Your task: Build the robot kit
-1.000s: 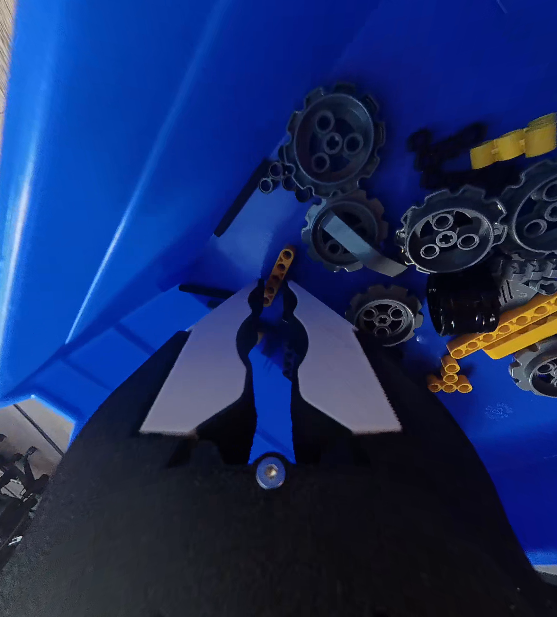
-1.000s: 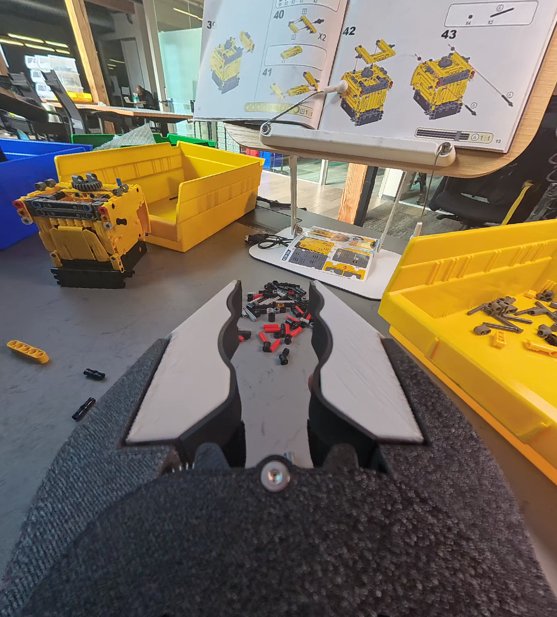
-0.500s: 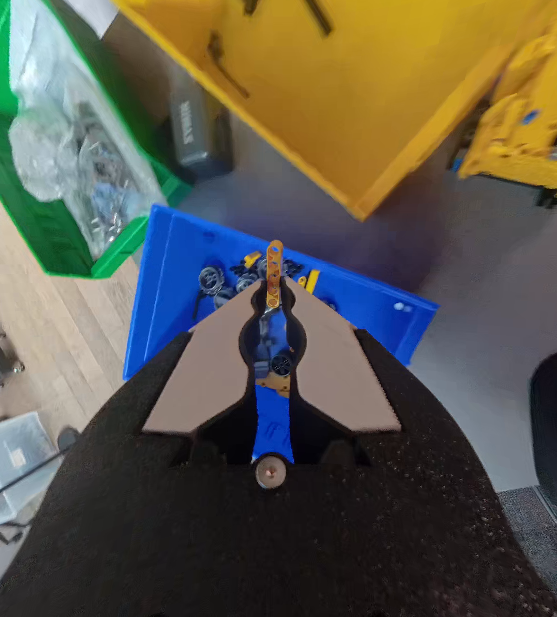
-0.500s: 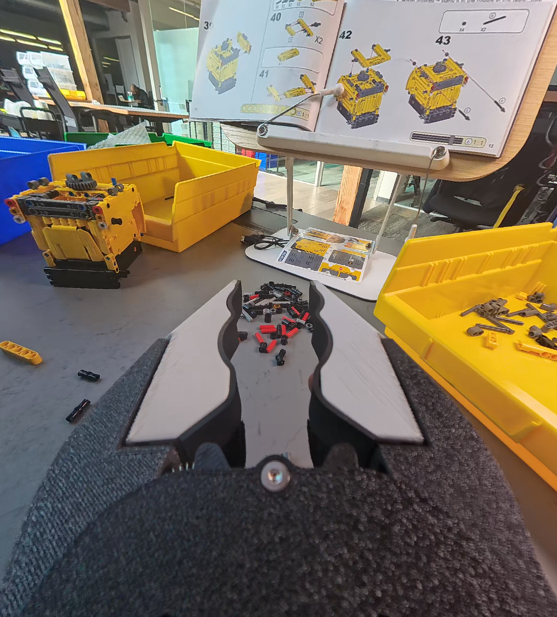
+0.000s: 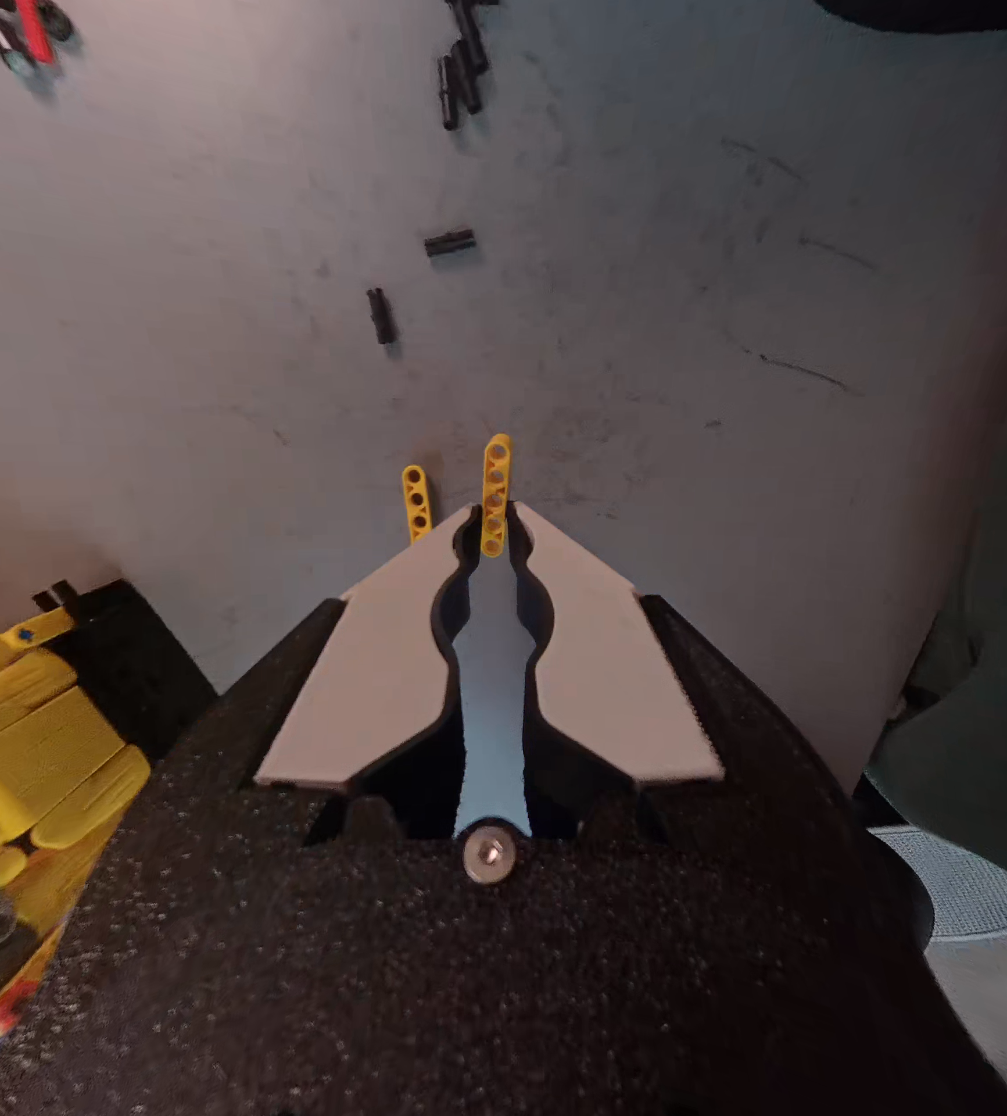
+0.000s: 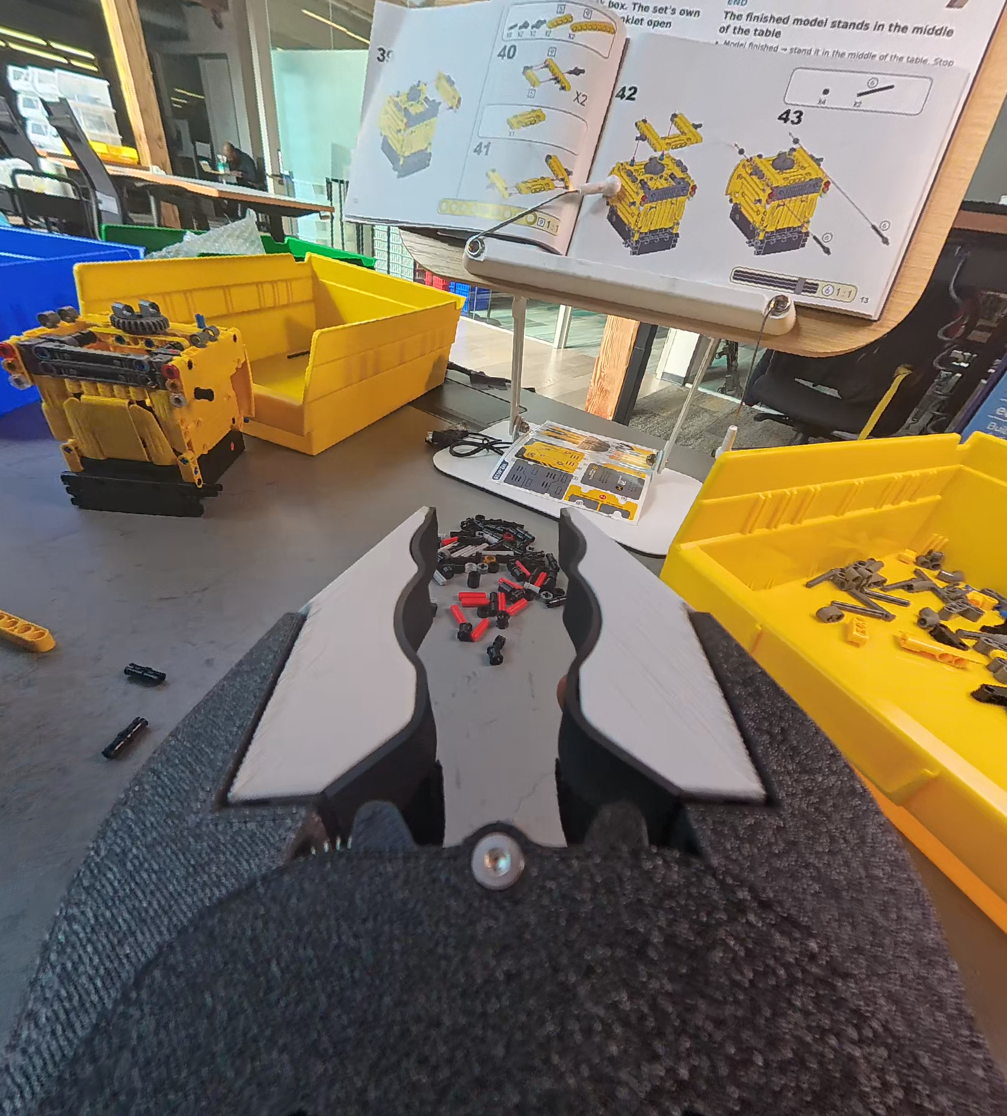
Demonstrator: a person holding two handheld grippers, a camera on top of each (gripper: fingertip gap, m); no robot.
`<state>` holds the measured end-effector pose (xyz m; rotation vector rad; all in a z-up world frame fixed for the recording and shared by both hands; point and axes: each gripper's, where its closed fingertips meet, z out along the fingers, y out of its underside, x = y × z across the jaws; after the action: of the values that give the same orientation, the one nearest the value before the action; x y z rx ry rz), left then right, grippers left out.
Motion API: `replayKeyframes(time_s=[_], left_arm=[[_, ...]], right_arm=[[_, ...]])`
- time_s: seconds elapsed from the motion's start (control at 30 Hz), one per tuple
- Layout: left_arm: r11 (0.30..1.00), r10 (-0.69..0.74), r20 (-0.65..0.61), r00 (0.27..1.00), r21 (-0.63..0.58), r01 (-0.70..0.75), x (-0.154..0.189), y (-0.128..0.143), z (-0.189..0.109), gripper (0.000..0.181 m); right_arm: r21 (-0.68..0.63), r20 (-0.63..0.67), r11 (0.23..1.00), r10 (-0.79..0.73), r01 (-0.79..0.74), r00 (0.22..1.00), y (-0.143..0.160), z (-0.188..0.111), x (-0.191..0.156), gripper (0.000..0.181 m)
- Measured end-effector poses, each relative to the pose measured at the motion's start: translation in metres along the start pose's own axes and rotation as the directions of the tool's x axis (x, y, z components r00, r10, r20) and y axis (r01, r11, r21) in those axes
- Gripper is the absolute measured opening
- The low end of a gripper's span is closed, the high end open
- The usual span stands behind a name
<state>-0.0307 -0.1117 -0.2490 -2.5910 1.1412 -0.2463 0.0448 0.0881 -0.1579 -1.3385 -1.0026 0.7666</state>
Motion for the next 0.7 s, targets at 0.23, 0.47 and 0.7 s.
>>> replayKeyframes(time_s=[0.23, 0.47, 0.7], left_arm=[[0.999, 0.014, 0.015, 1.0, -0.031, -0.013, 0.005, 0.007, 0.019, 0.007], [1.0, -0.004, 0.105, 0.994, -0.005, 0.005, -0.008, 0.011, 0.017, 0.014], [0.976, -0.085, 0.144, 0.986, 0.213, 0.053, -0.019, -0.007, -0.013, 0.022]], right_arm=[[-0.01, 0.007, 1.0, 0.0, 0.0, 1.0, 0.003, 0.002, -0.001, 0.04], [-0.011, 0.007, 1.0, 0.003, -0.003, 1.0, 0.004, 0.002, -0.001, 0.039], [-0.012, 0.009, 1.0, 0.005, -0.005, 1.0, 0.004, 0.002, -0.002, 0.039]])
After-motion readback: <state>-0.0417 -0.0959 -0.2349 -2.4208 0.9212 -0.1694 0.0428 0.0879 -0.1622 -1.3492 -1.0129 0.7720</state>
